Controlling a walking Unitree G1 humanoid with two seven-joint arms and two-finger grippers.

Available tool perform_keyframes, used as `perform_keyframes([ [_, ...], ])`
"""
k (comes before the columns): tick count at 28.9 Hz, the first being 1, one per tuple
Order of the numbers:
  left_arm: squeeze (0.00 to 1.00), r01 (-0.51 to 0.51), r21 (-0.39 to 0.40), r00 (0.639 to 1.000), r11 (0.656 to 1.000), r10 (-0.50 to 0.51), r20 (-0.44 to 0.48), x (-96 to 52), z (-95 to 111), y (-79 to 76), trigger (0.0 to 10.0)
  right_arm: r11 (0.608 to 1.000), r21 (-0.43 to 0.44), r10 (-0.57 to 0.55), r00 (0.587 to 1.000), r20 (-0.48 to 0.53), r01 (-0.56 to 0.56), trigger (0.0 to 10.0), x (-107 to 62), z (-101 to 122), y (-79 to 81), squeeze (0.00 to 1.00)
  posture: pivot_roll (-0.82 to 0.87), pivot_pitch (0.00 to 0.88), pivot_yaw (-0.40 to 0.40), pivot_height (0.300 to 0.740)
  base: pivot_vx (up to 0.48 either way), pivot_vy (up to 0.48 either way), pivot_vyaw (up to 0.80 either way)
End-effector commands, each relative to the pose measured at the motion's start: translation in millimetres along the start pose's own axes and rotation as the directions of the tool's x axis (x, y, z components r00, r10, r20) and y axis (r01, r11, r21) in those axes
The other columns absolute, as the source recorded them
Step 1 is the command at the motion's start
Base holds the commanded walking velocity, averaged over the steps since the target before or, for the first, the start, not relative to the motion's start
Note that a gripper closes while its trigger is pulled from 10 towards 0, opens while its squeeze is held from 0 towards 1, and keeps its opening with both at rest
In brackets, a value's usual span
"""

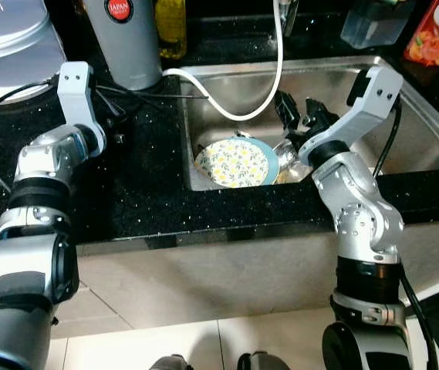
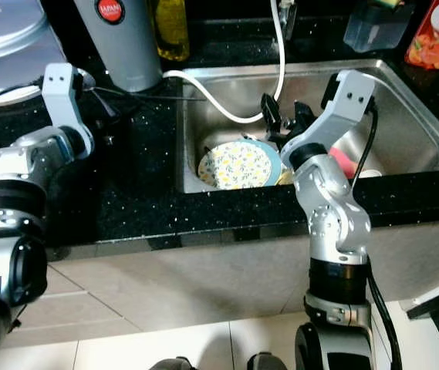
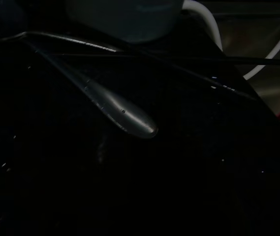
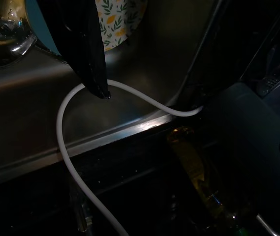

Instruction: Kitchen organization

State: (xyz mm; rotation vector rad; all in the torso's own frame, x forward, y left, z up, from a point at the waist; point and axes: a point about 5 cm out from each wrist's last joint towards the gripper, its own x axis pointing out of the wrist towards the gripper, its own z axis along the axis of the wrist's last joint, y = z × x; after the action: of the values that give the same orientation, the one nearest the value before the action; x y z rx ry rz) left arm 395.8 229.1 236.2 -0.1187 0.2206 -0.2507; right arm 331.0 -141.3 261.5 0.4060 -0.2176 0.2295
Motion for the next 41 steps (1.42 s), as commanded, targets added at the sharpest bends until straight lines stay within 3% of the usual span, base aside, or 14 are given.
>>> perform_keyframes([
  [1, 0.0, -0.009, -0.062, 0.996, 0.998, 0.004, -0.092, 2.6, -25, -0.7, 0.0, 1.0, 0.002, -0.009, 1.0, -0.015, 0.009, 10.0, -3.0, -1, -2.8, 0.0, 0.1, 0.151, 0.011, 0.74, 0.0, 0.0, 0.0],
  [5, 0.0, 0.003, -0.067, 0.995, 0.998, -0.01, -0.101, 2.2, -24, -4.1, 0.0, 1.0, 0.005, -0.008, 1.0, -0.014, 0.009, 10.0, -2.8, -1, -2.4, 0.0, 0.1, 0.151, 0.011, 0.74, 0.0, 0.0, 0.0],
  [12, 0.0, -0.048, 0.034, 0.986, 0.998, 0.053, -0.156, -4.5, -29, 0.5, 0.0, 1.0, 0.015, -0.01, 1.0, -0.015, 0.01, 10.0, -1.0, -2, -2.7, 0.0, 0.12, 0.145, 0.013, 0.74, 0.0, 0.0, 0.0],
  [15, 0.0, -0.061, 0.046, 0.988, 0.997, 0.067, -0.139, -6.7, -27, 1.2, 0.0, 1.0, 0.016, -0.009, 1.0, -0.016, 0.009, 10.0, -0.8, -2, -2.6, 0.0, 0.12, 0.145, 0.013, 0.74, 0.0, 0.0, 0.0],
  [16, 0.0, -0.049, 0.071, 0.995, 0.996, 0.054, -0.082, -7.6, -21, -1.4, 0.0, 1.0, 0.017, -0.008, 1.0, -0.016, 0.008, 10.0, -0.7, -3, -2.5, 0.0, 0.12, 0.14, 0.01, 0.74, 0.0, 0.0, 0.0],
  [17, 0.0, -0.02, 0.084, 1.0, 0.996, 0.02, -0.004, -9.0, -9, -7.9, 10.0, 1.0, 0.017, -0.006, 1.0, -0.016, 0.007, 10.0, -0.4, -3, -2.1, 0.0, 0.12, 0.14, 0.01, 0.74, 0.0, 0.0, 0.0],
  [20, 0.0, 0.016, 0.1, 0.994, 0.995, -0.026, 0.104, -12.8, 7, -18.1, 10.0, 1.0, 0.017, -0.004, 1.0, -0.015, 0.004, 10.0, 0.0, -2, -1.5, 0.0, 0.12, 0.14, 0.01, 0.74, 0.0, 0.0, 0.0],
  [24, 0.0, -0.115, 0.231, 0.975, 0.966, 0.064, 0.214, -19.2, 25, -36.2, 10.0, 1.0, 0.013, 0.001, 1.0, -0.015, -0.001, 10.0, 0.3, -2, -1.5, 0.0, 0.12, 0.129, 0.011, 0.74, 0.0, 0.0, 0.0],
  [27, 0.0, -0.119, 0.259, 0.971, 0.958, 0.059, 0.23, -20.7, 26, -41.6, 10.0, 1.0, 0.012, 0.002, 1.0, -0.014, -0.001, 10.0, 0.3, -2, -1.5, 0.0, 0.12, 0.129, 0.011, 0.74, 0.0, 0.0, 0.0],
  [30, 0.0, -0.078, 0.267, 0.969, 0.961, 0.011, 0.245, -25.6, 26, -63.3, 10.0, 1.0, 0.011, 0.002, 1.0, -0.015, -0.002, 10.0, 0.9, -3, -1.7, 0.0, 0.12, 0.123, 0.01, 0.74, 0.0, 0.0, 0.0],
  [31, 0.0, -0.078, 0.267, 0.969, 0.961, 0.011, 0.245, -25.6, 26, -63.3, 10.0, 1.0, 0.011, 0.002, 1.0, -0.015, -0.002, 10.0, 0.9, -3, -1.7, 0.0, 0.12, 0.123, 0.01, 0.74, 0.0, 0.0, 0.0],
  [33, 0.0, -0.075, 0.244, 0.979, 0.967, 0.026, 0.2, -24.3, 22, -66.7, 10.0, 1.0, 0.011, 0.004, 1.0, -0.017, -0.004, 10.0, 2.1, -3, -1.5, 0.0, 0.13, 0.12, 0.005, 0.74, 0.0, 0.0, 0.0],
  [35, 0.99, -0.098, 0.196, 0.99, 0.976, 0.075, 0.121, -16.1, 14, -51.0, 10.0, 1.0, 0.012, 0.009, 1.0, -0.018, -0.009, 10.0, 3.3, -4, -0.7, 0.0, 0.13, 0.122, 0.004, 0.74, 0.0, 0.0, 0.0],
  [41, 1.0, -0.134, 0.175, 0.991, 0.975, 0.128, 0.043, -7.9, 6, -31.2, 10.0, 1.0, 0.013, 0.014, 1.0, -0.021, -0.014, 10.0, 4.1, -5, 0.8, 0.0, 0.12, 0.124, 0.005, 0.74, 0.0, 0.0, 0.0],
])
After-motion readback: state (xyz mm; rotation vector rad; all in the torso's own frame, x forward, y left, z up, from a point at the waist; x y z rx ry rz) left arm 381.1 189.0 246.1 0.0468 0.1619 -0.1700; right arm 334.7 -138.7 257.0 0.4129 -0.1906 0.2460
